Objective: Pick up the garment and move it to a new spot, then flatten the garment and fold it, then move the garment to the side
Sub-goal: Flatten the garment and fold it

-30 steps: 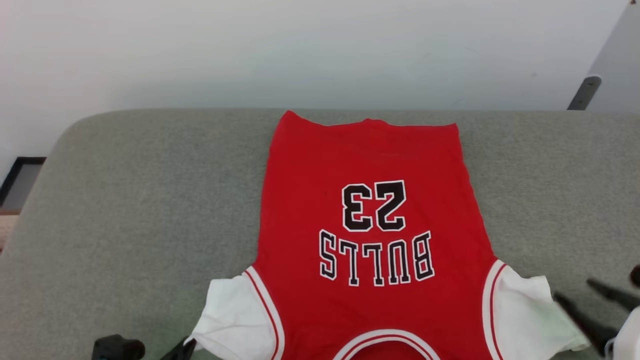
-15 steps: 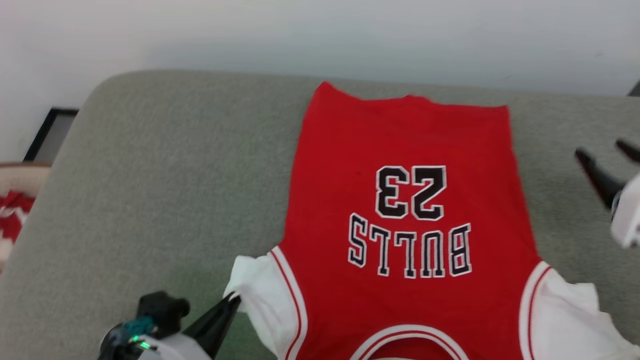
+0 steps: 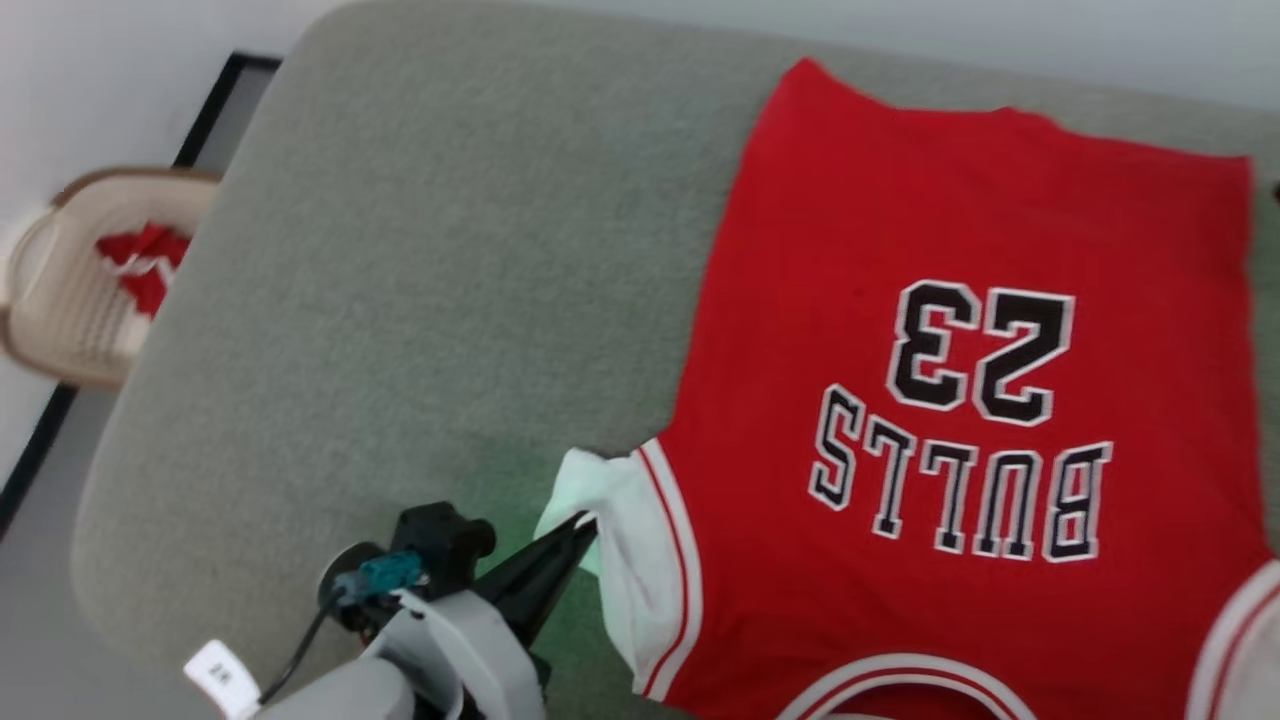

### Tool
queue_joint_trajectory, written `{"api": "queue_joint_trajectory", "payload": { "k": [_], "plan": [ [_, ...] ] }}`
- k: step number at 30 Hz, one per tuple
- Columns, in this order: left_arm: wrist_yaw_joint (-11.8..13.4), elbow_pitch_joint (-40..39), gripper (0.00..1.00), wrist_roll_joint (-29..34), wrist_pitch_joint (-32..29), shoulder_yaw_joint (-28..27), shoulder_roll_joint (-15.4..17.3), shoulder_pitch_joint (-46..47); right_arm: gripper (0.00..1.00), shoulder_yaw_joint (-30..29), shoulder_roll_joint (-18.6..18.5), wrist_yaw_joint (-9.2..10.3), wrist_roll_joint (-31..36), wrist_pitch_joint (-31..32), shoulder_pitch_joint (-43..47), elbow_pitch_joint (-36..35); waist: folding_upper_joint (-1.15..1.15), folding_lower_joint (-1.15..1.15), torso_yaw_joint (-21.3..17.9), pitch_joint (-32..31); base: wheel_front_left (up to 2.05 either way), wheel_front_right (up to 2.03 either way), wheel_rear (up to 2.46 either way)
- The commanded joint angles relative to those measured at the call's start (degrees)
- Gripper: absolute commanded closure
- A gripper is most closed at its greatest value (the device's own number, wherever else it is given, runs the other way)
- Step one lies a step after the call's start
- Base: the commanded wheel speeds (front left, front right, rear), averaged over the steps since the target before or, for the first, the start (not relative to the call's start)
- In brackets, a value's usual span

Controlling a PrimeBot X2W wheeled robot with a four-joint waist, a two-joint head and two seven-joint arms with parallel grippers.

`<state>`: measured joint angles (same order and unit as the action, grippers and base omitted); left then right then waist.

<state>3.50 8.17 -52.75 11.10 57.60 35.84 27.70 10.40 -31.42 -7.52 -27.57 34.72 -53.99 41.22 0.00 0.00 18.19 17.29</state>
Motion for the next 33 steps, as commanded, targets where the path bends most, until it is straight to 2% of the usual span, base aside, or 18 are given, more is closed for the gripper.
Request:
{"api": "queue_joint_trajectory", "payload": {
  "k": [1,8,14,15,16,21,28,30,33],
  "plan": [
    [-0.6,0.6,1.0,0.6,0.1,0.2,-0.8,1.1,0.0,-0.8,-0.1,0.06,0.8,0.8,-1.5,2.2,0.0,0.0,5.2,5.1,0.0,0.0,0.0],
    [-3.6,3.8,1.0,1.7,0.3,1.5,-4.6,4.6,0.0,-4.6,0.1,0.06,3.5,5.5,-8.1,13.4,0.0,0.0,8.7,8.9,0.0,0.0,0.0],
    [-5.4,6.5,1.0,2.0,0.9,1.9,-6.5,6.2,0.0,-5.8,2.1,0.01,7.2,14.0,-8.3,23.8,0.0,0.0,9.6,10.1,0.0,0.0,0.0],
    [-5.6,6.9,1.0,1.9,1.0,1.9,-6.6,6.3,0.58,-5.8,2.1,0.01,8.1,15.1,-8.2,24.9,0.0,0.0,9.7,10.1,0.0,0.0,0.0],
    [-5.9,7.4,1.0,1.9,1.2,1.9,-6.7,6.3,1.0,-5.1,2.7,0.01,8.7,16.2,-7.9,25.7,0.0,0.0,9.7,10.1,0.0,0.0,0.0],
    [-6.8,9.8,1.0,1.4,1.7,1.6,-7.1,6.5,1.0,-4.0,2.9,-0.07,9.8,15.3,-7.1,25.0,0.0,0.0,8.8,9.3,0.0,0.0,0.0],
    [-7.2,12.0,1.0,1.1,2.2,1.0,-5.7,5.8,1.0,-1.9,3.6,-0.08,8.0,13.7,-7.7,20.5,0.0,0.0,5.5,5.9,0.0,0.0,0.0],
    [-6.9,12.5,1.0,0.7,2.2,0.8,-5.2,5.3,1.0,0.5,3.9,-0.08,6.7,13.9,-7.0,17.8,0.0,0.0,4.1,4.2,0.0,0.0,0.0],
    [-6.4,13.0,1.0,-0.1,1.8,0.5,-4.5,4.4,1.0,5.4,2.4,-0.08,3.5,14.4,-4.1,11.8,0.0,0.0,2.1,1.9,0.0,0.0,0.0]
  ]
}}
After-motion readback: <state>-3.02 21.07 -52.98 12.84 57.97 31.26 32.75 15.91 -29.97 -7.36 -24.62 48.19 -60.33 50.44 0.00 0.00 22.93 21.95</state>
